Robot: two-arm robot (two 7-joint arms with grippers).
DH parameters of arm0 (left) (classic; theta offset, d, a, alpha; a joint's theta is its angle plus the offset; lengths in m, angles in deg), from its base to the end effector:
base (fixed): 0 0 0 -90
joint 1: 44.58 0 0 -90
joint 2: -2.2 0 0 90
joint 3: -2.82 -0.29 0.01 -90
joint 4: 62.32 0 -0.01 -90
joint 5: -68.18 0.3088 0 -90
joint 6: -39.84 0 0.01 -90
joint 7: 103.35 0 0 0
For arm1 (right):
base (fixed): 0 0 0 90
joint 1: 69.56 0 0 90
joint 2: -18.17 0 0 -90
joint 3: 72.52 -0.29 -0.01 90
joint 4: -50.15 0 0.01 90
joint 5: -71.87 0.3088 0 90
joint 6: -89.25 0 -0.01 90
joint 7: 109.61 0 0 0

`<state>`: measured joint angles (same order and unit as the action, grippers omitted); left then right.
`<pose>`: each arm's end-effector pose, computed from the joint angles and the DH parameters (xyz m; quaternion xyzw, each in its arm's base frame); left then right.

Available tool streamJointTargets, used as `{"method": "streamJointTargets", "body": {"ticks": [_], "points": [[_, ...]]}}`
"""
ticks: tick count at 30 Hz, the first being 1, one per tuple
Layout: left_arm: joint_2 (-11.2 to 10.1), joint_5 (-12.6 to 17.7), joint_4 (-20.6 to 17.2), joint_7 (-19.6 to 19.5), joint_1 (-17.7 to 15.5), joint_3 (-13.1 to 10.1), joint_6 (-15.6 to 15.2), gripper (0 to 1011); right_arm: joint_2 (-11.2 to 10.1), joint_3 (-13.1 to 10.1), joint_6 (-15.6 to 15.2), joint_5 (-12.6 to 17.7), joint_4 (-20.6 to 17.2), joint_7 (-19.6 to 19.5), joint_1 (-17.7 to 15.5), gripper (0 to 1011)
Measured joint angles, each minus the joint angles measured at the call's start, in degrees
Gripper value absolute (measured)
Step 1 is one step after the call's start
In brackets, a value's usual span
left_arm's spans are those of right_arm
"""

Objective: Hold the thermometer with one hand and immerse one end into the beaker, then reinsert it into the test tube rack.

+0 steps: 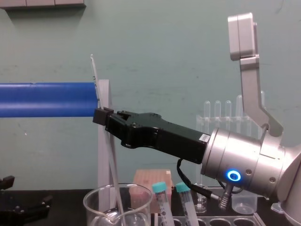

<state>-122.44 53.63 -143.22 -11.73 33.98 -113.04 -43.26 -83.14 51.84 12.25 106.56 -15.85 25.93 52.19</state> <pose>0.3581 0.0827 -0.3022 0.1414 -0.1325 0.5800 0.7913 0.4471 0.0800 -0.2542 0.1197 -0.0371 -0.1756 0.9765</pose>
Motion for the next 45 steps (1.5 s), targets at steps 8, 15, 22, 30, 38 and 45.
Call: {"method": "streamJointTargets", "body": {"ticks": [8, 15, 22, 30, 38, 45], "points": [[0.0, 0.0, 0.0, 0.0, 0.0, 0.0, 0.0, 1008, -0.14, 0.08, -0.08, -0.18, -0.24, -0.31, -0.23, 55], [0.0, 0.0, 0.0, 0.0, 0.0, 0.0, 0.0, 1008, -0.14, 0.08, -0.11, -0.27, -0.28, -0.34, -0.25, 55], [0.0, 0.0, 0.0, 0.0, 0.0, 0.0, 0.0, 1008, 0.0, 0.04, -0.1, -0.28, 0.02, -0.33, -0.27, 56], [0.0, 0.0, 0.0, 0.0, 0.0, 0.0, 0.0, 1008, 0.21, -0.08, 0.03, -0.26, 0.53, -0.33, -0.11, 56], [0.0, 0.0, 0.0, 0.0, 0.0, 0.0, 0.0, 1008, 0.39, -0.16, 0.2, -0.23, 1.02, -0.29, 0.18, 55], [0.0, 0.0, 0.0, 0.0, 0.0, 0.0, 0.0, 1008, 0.75, -0.24, 0.34, -0.16, 1.6, -0.13, 0.44, 55]]}}
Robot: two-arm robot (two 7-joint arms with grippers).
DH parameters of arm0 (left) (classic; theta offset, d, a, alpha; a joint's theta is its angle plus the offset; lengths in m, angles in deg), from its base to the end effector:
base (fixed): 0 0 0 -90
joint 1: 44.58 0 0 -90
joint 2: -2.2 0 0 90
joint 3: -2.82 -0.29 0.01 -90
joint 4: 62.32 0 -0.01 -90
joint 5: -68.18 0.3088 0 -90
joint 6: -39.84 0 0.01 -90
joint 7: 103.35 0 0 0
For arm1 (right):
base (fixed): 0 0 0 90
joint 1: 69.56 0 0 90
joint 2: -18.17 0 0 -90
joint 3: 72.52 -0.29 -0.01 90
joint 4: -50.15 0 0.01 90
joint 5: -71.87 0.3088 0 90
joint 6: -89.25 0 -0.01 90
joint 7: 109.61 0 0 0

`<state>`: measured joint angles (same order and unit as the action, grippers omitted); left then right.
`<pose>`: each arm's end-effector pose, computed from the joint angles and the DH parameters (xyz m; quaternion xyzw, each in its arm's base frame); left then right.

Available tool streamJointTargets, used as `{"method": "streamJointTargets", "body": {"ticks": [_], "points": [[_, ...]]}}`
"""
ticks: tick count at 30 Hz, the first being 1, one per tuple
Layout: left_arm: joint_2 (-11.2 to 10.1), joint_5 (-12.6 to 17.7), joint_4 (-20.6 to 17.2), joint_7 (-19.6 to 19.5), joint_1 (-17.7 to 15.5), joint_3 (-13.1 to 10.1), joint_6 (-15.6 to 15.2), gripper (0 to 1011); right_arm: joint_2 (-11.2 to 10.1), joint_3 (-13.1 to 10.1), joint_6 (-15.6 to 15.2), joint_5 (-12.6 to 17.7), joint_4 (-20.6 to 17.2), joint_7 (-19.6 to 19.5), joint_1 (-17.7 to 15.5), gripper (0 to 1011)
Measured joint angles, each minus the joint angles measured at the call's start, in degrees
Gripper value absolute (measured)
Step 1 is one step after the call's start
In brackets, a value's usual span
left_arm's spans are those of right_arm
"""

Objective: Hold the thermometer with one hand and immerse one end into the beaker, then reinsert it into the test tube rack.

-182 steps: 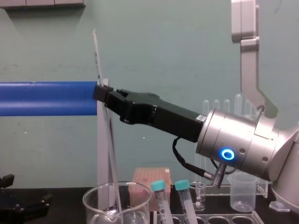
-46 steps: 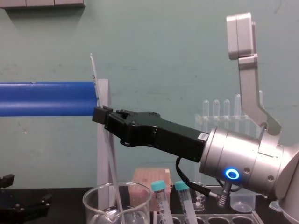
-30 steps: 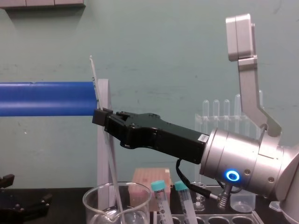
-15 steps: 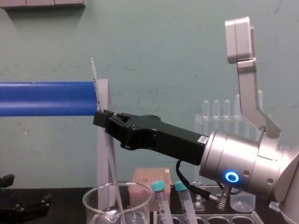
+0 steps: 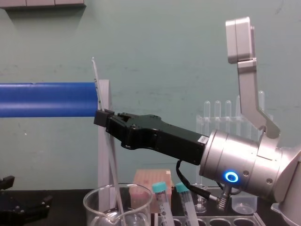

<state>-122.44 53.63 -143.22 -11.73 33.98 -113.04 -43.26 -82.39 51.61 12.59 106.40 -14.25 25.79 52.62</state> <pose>0.3581 0.0827 -0.3022 0.1414 -0.1325 0.5800 0.7913 0.4501 0.0813 -0.2574 0.1199 -0.0335 -0.1818 0.9754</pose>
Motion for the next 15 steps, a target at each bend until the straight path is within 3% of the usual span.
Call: {"method": "streamJointTargets", "body": {"ticks": [15], "points": [[0.0, 0.0, 0.0, 0.0, 0.0, 0.0, 0.0, 1008, 0.23, -0.15, 0.14, 0.02, 0.51, 0.21, 0.33, 55]]}}
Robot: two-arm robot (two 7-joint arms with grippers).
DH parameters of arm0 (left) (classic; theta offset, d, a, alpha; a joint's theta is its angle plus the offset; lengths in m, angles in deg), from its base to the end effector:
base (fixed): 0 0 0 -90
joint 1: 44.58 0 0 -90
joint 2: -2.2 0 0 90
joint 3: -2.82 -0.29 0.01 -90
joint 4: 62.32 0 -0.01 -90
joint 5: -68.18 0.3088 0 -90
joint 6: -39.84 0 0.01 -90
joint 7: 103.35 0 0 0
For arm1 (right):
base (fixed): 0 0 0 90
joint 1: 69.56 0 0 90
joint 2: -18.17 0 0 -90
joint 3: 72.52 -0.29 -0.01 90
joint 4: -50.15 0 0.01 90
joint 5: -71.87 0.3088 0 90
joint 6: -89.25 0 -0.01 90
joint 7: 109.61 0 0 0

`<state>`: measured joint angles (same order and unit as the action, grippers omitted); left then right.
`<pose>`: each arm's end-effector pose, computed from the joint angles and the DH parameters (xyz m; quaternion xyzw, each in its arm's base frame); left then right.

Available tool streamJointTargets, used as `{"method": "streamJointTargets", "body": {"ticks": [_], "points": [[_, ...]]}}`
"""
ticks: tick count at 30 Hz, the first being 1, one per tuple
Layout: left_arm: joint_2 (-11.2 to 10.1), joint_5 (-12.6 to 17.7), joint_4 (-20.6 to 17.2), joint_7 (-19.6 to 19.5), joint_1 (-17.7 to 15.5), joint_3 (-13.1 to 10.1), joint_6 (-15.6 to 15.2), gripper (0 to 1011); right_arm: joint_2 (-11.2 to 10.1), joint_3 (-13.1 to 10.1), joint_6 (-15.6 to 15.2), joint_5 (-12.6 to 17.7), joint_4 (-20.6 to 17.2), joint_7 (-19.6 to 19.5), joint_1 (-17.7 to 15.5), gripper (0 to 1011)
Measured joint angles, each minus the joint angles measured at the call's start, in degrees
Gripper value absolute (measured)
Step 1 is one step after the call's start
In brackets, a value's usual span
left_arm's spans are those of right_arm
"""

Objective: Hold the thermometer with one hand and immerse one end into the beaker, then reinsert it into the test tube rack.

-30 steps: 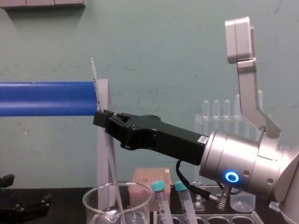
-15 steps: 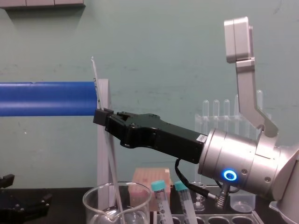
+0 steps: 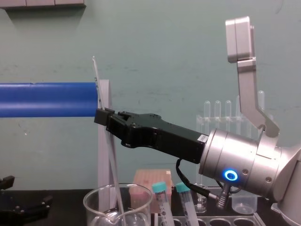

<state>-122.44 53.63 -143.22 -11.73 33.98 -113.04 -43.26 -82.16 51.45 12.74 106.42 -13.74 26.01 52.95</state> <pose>0.3581 0.0827 -0.3022 0.1414 -0.1325 0.5800 0.7913 0.4521 0.0812 -0.2567 0.1212 -0.0343 -0.1821 0.9752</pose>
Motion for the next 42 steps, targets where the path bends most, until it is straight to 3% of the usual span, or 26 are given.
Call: {"method": "streamJointTargets", "body": {"ticks": [23, 28, 37, 42], "points": [[0.0, 0.0, 0.0, 0.0, 0.0, 0.0, 0.0, 1008, -0.28, -0.48, -0.22, 0.28, -1.57, -0.16, -0.33, 55], [0.0, 0.0, 0.0, 0.0, 0.0, 0.0, 0.0, 1008, -0.74, -2.23, -0.39, 2.53, -5.08, -0.16, -0.03, 55], [0.0, 0.0, 0.0, 0.0, 0.0, 0.0, 0.0, 1008, -3.19, -7.36, -1.5, 9.28, -16.71, -1.62, -0.09, 55], [0.0, 0.0, 0.0, 0.0, 0.0, 0.0, 0.0, 1008, -6.97, -10.35, -1.14, 9.81, -22.84, -4.87, -1.62, 56]]}}
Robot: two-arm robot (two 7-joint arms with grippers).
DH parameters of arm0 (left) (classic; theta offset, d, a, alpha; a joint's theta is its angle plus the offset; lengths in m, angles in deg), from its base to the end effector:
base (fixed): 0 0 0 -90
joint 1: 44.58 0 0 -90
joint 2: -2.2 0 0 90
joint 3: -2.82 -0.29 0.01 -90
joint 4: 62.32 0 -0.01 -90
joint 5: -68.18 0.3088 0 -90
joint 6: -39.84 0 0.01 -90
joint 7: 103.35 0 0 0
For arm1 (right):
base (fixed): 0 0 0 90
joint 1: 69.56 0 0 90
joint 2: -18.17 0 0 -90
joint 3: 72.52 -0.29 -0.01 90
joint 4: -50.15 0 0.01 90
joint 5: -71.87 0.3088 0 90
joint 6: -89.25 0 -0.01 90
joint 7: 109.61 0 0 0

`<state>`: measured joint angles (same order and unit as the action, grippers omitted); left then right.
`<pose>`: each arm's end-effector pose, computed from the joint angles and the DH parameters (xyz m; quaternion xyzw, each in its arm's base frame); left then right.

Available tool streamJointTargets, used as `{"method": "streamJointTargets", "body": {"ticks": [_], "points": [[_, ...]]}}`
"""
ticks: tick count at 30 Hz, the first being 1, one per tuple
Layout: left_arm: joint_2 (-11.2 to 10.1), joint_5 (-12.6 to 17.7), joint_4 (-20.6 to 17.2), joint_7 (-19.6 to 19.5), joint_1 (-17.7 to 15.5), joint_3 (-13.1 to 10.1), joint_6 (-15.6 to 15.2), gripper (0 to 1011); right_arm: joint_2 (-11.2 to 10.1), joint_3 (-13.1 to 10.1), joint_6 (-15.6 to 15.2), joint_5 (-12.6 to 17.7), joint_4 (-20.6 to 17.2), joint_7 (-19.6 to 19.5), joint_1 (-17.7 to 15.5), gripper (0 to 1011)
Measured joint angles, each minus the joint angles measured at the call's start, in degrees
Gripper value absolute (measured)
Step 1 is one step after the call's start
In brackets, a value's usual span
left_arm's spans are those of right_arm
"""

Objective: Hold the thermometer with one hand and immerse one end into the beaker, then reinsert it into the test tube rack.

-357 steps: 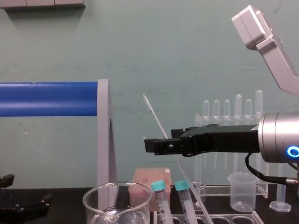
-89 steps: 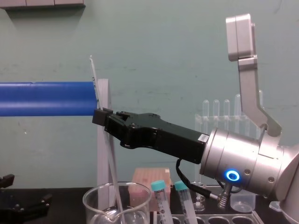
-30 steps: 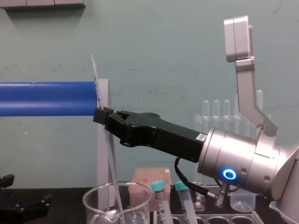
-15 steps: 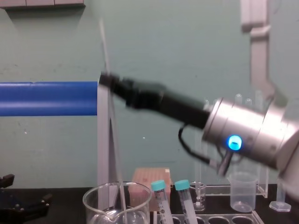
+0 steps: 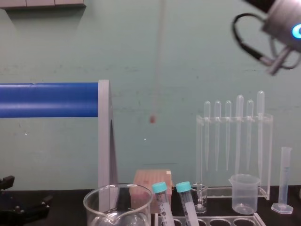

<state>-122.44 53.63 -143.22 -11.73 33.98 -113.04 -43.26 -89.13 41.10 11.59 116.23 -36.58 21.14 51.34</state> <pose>0.3581 0.0827 -0.3022 0.1414 -0.1325 0.5800 0.7913 0.4331 0.0298 -0.1381 0.2730 -0.1292 -0.2113 0.9296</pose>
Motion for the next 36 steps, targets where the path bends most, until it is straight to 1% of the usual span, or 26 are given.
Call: {"method": "streamJointTargets", "body": {"ticks": [1, 3, 4, 7, 8, 11, 12, 14, 19, 25, 30, 36], "points": [[0.0, 0.0, 0.0, 0.0, 0.0, 0.0, 0.0, 1008, -1.59, -0.82, -0.03, -0.44, -1.44, -1.32, -0.95, 55], [0.0, 0.0, 0.0, 0.0, 0.0, 0.0, 0.0, 1008, -3.17, -1.53, -0.3, -0.95, -2.78, -2.58, -2.13, 55], [0.0, 0.0, 0.0, 0.0, 0.0, 0.0, 0.0, 1008, -4.6, -2.16, -0.68, -1.39, -3.89, -3.61, -3.39, 55], [0.0, 0.0, 0.0, 0.0, 0.0, 0.0, 0.0, 1008, -6.99, -3.16, -1.67, -1.99, -5.51, -5.25, -5.74, 55], [0.0, 0.0, 0.0, 0.0, 0.0, 0.0, 0.0, 1008, -8.31, -3.76, -2.25, -2.14, -6.38, -6.02, -7.25, 55], [0.0, 0.0, 0.0, 0.0, 0.0, 0.0, 0.0, 1008, -9.83, -4.55, -2.91, -2.24, -7.13, -6.75, -9.17, 55], [0.0, 0.0, 0.0, 0.0, 0.0, 0.0, 0.0, 1008, -10.59, -4.96, -3.18, -2.24, -7.43, -7.01, -10.34, 55], [0.0, 0.0, 0.0, 0.0, 0.0, 0.0, 0.0, 1008, -11.32, -5.36, -3.52, -2.21, -7.52, -7.36, -11.65, 55], [0.0, 0.0, 0.0, 0.0, 0.0, 0.0, 0.0, 1008, -11.67, -5.67, -3.86, -1.78, -7.14, -7.45, -13.2, 55], [0.0, 0.0, 0.0, 0.0, 0.0, 0.0, 0.0, 1008, -11.13, -5.36, -3.92, -0.83, -5.96, -6.52, -13.82, 55], [0.0, 0.0, 0.0, 0.0, 0.0, 0.0, 0.0, 1008, -10.36, -4.24, -3.19, -0.3, -4.59, -4.55, -13.75, 55], [0.0, 0.0, 0.0, 0.0, 0.0, 0.0, 0.0, 1008, -10.1, -2.73, -2.9, -1.22, -3.02, -3.67, -13.38, 55]]}}
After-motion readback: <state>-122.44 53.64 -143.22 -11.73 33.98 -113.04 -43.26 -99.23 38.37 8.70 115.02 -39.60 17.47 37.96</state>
